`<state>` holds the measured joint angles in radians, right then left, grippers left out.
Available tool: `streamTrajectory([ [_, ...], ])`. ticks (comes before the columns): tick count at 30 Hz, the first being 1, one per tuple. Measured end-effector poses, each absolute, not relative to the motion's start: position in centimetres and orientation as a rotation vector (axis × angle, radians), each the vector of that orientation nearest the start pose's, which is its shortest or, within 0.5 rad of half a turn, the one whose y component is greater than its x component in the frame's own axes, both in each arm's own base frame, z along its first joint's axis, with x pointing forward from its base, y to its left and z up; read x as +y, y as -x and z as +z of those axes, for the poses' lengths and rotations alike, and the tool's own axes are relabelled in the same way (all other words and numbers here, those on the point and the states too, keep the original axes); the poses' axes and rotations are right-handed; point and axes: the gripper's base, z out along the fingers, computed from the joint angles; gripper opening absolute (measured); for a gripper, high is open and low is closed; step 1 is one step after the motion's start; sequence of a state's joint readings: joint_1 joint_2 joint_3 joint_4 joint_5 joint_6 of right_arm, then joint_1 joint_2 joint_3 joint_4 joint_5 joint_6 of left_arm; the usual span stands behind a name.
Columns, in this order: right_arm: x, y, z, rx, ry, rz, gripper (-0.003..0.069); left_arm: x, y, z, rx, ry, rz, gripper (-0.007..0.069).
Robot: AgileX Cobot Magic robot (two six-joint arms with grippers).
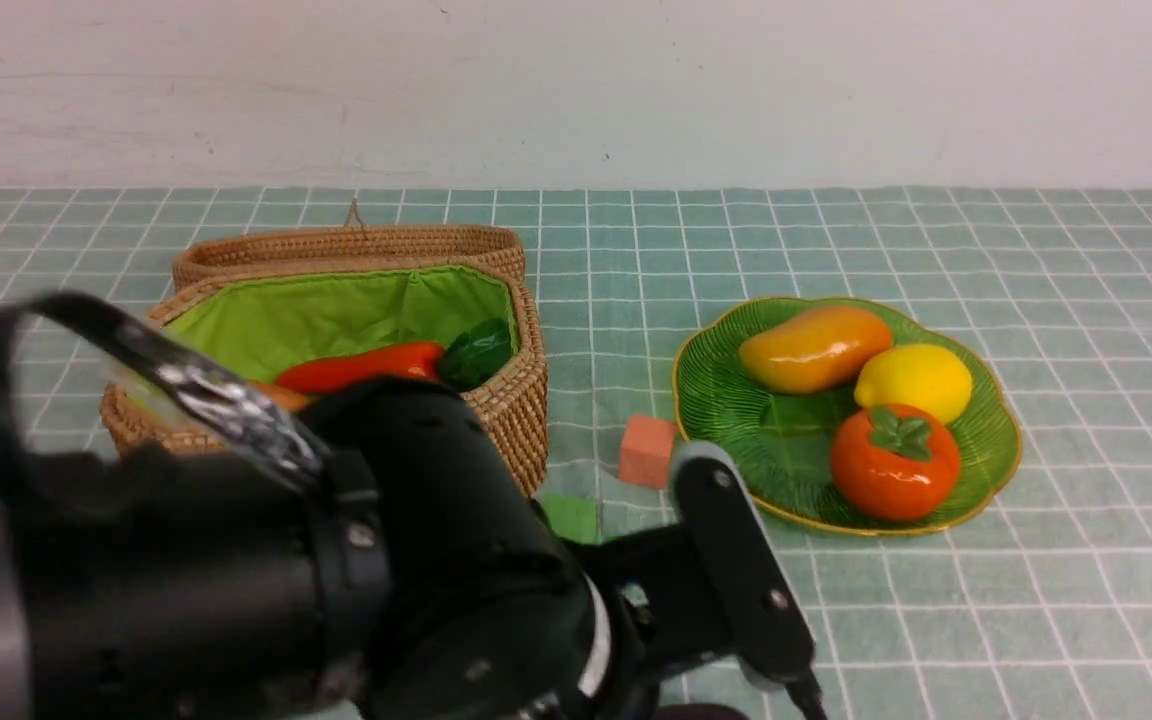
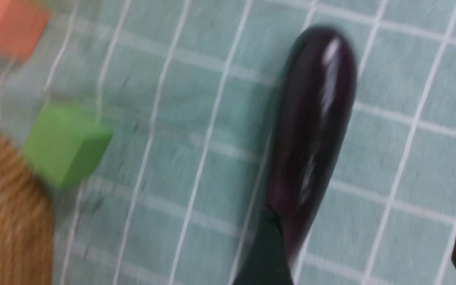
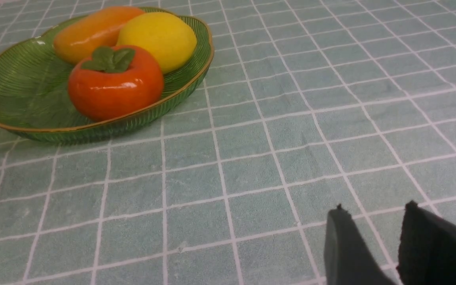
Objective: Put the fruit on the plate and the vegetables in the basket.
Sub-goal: Use the left arm to grab an eggplant and put it into the left basket
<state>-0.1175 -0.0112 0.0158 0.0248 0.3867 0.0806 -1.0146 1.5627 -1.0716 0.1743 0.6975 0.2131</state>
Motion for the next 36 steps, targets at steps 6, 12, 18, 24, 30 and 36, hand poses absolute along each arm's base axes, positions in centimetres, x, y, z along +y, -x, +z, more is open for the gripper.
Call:
streamTrajectory([
  [6,-0.5,-5.2,17.4,1.864,-0.200,-0.001,0.0221,-29.0,-18.8,20.4,2.016,-1.706,-0.073,0.0567],
  [12,-0.5,-5.2,17.4,1.864,-0.200,-0.001,0.0226,-30.3,-19.9,15.4,2.065,-1.782,-0.026,0.0558],
  [18,-0.5,-5.2,17.4,1.864,-0.200,-0.001,0.0232,-30.4,-20.0,15.5,2.090,-1.800,-0.001,0.0433],
  [24,-0.5,-5.2,17.4,1.864,-0.200,-0.001,0.0237,-29.6,-20.7,19.3,2.143,-1.866,0.208,0.0409],
  [30,-0.5,-5.2,17.4,1.864,-0.200,-0.001,0.0237,-27.0,-22.7,31.5,1.966,-1.544,0.158,0.0409],
  [36,-0.5,-5.2,17.4,1.864,-0.200,-0.001,0.0237,-19.1,-27.8,38.1,1.890,-1.052,0.197,0.0409],
])
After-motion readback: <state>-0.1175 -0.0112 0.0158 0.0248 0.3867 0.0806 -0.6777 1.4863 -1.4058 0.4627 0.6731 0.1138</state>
